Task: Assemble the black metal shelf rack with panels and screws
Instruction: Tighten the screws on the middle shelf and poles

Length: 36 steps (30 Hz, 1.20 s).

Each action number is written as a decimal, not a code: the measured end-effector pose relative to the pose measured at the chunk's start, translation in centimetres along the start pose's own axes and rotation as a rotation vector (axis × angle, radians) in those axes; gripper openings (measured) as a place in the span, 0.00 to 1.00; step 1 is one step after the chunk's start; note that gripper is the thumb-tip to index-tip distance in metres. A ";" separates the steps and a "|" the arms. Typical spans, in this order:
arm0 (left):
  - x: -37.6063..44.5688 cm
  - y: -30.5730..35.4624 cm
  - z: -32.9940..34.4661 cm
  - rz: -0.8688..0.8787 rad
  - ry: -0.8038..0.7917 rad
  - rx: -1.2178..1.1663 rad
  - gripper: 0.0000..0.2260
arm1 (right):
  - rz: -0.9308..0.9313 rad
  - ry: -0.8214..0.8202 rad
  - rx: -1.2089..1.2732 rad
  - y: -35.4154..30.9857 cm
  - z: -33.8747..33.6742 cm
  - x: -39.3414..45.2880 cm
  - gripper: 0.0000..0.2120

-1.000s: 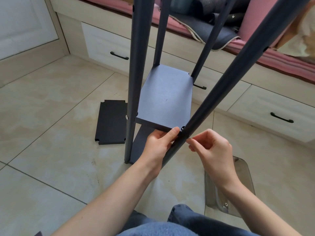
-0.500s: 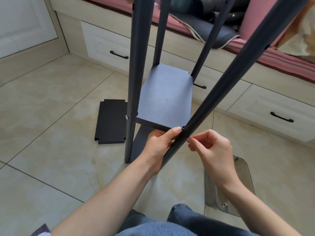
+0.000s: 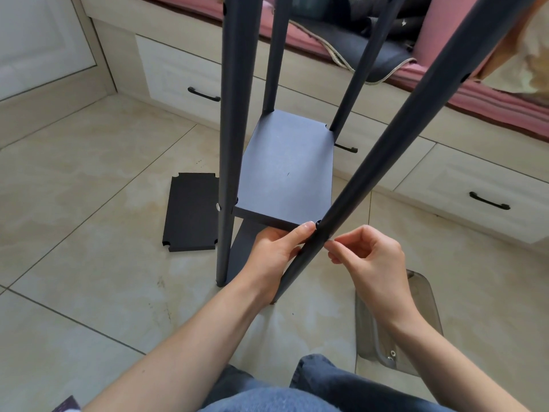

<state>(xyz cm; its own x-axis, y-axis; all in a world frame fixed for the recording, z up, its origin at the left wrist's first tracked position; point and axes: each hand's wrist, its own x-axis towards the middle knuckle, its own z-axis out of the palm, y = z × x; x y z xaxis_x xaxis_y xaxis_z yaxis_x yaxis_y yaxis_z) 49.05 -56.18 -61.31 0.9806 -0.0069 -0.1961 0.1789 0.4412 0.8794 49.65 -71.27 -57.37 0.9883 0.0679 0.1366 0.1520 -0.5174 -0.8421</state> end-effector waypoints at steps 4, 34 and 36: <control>0.0 -0.2 0.1 0.010 0.006 -0.008 0.09 | 0.009 0.008 0.025 0.0 -0.1 0.1 0.05; -0.1 0.4 0.3 0.015 0.048 -0.025 0.12 | -0.002 -0.025 0.066 0.4 0.2 0.1 0.06; -0.2 0.4 0.3 0.014 0.040 -0.030 0.12 | 0.016 -0.030 0.104 0.4 0.3 0.2 0.06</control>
<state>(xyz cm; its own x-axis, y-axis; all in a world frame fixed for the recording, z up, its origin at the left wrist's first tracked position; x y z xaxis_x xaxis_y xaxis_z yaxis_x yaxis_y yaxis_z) 48.99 -56.22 -60.78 0.9789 0.0351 -0.2015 0.1621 0.4673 0.8691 49.91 -71.24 -57.80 0.9903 0.0863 0.1085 0.1351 -0.4274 -0.8939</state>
